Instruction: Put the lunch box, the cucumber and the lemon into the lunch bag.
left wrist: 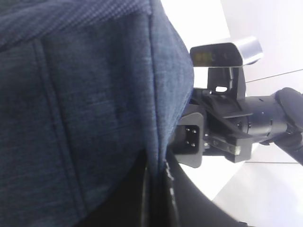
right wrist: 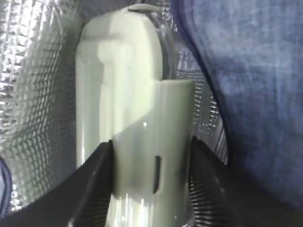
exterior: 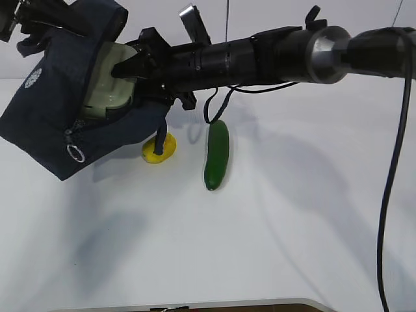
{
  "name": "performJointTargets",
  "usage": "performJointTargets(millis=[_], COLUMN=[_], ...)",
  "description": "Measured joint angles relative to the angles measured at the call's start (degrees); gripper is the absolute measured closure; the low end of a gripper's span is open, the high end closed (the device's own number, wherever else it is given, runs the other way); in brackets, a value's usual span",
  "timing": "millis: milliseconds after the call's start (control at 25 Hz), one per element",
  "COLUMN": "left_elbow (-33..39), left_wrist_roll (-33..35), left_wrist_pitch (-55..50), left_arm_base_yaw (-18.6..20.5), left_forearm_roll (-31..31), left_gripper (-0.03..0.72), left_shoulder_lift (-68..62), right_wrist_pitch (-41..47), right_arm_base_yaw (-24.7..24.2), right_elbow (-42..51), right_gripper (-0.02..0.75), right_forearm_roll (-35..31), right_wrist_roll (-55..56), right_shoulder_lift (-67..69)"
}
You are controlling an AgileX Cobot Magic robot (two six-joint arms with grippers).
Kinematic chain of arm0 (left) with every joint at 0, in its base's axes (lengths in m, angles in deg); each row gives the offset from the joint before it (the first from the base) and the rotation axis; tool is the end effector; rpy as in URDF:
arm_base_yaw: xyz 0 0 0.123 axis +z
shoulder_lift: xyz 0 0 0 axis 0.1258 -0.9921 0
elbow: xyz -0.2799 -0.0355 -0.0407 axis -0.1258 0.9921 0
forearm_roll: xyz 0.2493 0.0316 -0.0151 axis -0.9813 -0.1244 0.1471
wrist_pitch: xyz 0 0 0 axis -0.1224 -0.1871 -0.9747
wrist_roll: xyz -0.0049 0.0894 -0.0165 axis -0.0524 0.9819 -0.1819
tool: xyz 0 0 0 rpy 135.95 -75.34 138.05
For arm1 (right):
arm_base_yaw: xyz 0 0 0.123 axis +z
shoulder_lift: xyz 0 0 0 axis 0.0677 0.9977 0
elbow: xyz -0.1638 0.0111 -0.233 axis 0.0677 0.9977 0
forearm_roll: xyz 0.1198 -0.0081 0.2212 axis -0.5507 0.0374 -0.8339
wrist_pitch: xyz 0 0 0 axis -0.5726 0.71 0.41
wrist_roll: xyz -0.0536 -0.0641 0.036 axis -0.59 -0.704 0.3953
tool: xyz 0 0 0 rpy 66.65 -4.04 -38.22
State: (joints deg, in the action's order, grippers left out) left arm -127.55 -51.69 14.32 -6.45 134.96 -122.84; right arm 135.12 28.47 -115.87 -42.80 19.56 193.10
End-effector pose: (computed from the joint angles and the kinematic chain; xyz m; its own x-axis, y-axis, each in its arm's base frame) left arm 0.3990 -0.0645 0.3363 -0.9091 -0.0719 -0.4104 0.2729 0.6416 -0.7169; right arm 0.4392 0.2741 0.2233 -0.9043 0.1750 -0.3893 -0.3218 0.3196 0.8912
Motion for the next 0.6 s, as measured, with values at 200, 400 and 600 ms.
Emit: performJointTargets(millis=[200,400,600], left_elbow=[0.00,0.00,0.00], left_wrist_roll=[-0.09,-0.09,-0.13], left_wrist_pitch=[0.00,0.00,0.00], left_arm_base_yaw=[0.00,0.00,0.00], left_forearm_roll=[-0.74,-2.26,-4.28], left_gripper=[0.704,0.704,0.704], left_shoulder_lift=[-1.63,-2.13,-2.13], right_wrist_pitch=[-0.58,-0.88,-1.10], right_arm_base_yaw=[1.42,3.04,3.24], right_elbow=[-0.84,-2.18,-5.93], right_gripper=[0.372,0.372,0.372], right_forearm_roll=[0.15,0.27,-0.62], right_wrist_roll=[-0.26,-1.07,-1.29], right_shoulder_lift=[1.45,3.55,6.67])
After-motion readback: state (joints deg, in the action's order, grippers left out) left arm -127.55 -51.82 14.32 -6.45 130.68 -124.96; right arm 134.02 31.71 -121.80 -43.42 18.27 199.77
